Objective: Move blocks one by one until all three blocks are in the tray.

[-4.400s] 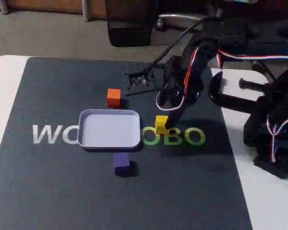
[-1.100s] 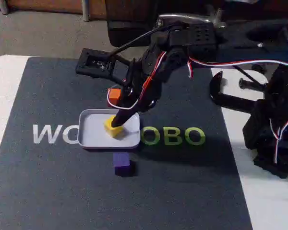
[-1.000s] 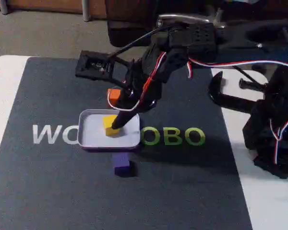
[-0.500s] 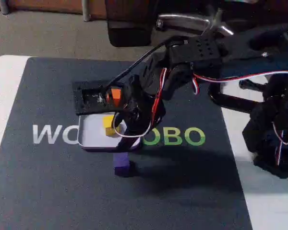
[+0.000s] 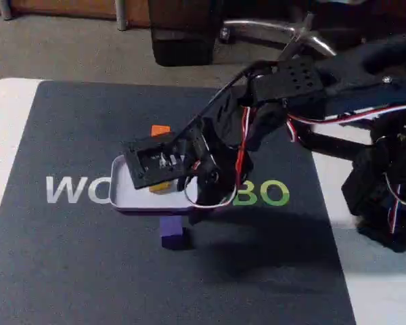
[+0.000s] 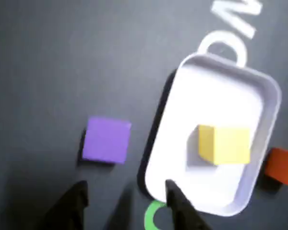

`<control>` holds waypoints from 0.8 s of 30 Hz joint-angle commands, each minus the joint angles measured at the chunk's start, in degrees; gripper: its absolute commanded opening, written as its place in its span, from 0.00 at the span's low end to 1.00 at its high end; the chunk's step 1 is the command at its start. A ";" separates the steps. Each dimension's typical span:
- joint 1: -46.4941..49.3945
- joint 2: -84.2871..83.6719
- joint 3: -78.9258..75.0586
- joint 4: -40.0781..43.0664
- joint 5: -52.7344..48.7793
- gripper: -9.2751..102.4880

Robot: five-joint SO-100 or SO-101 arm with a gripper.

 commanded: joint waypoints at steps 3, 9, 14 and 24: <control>-0.62 3.08 0.97 -1.76 -1.32 0.25; -1.49 1.58 0.97 -2.46 -1.58 0.25; -1.93 -0.26 0.97 -3.52 -1.67 0.25; -2.29 -4.04 0.53 -5.45 -2.02 0.24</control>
